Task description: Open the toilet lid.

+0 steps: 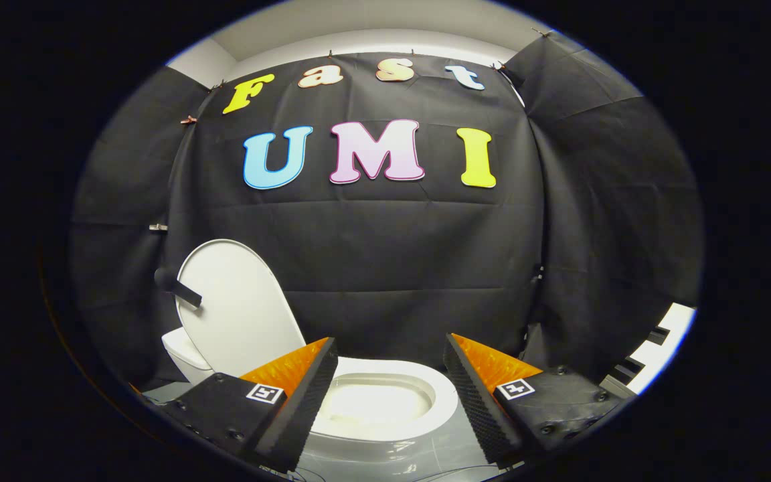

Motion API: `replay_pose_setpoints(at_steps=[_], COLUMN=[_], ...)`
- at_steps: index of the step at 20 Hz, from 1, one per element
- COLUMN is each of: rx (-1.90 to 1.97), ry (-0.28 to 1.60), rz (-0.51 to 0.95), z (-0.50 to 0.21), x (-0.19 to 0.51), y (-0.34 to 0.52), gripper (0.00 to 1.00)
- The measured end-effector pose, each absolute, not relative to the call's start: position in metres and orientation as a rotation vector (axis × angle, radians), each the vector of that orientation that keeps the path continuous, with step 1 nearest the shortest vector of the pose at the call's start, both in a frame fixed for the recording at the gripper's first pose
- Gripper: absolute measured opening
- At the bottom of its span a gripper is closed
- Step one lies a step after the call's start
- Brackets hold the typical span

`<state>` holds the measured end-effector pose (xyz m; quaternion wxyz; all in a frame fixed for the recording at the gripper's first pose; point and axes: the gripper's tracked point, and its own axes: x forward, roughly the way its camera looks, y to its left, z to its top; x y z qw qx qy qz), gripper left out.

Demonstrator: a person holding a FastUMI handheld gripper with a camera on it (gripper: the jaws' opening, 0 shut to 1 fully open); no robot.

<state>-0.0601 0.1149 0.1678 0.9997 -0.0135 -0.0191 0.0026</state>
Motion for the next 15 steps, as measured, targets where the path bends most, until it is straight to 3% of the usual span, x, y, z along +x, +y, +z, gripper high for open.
replay_pose_setpoints(at_steps=[15], rx=[-0.048], ry=[0.016], rz=[0.029], z=[0.118], x=[-0.054], y=[0.122], gripper=[0.99])
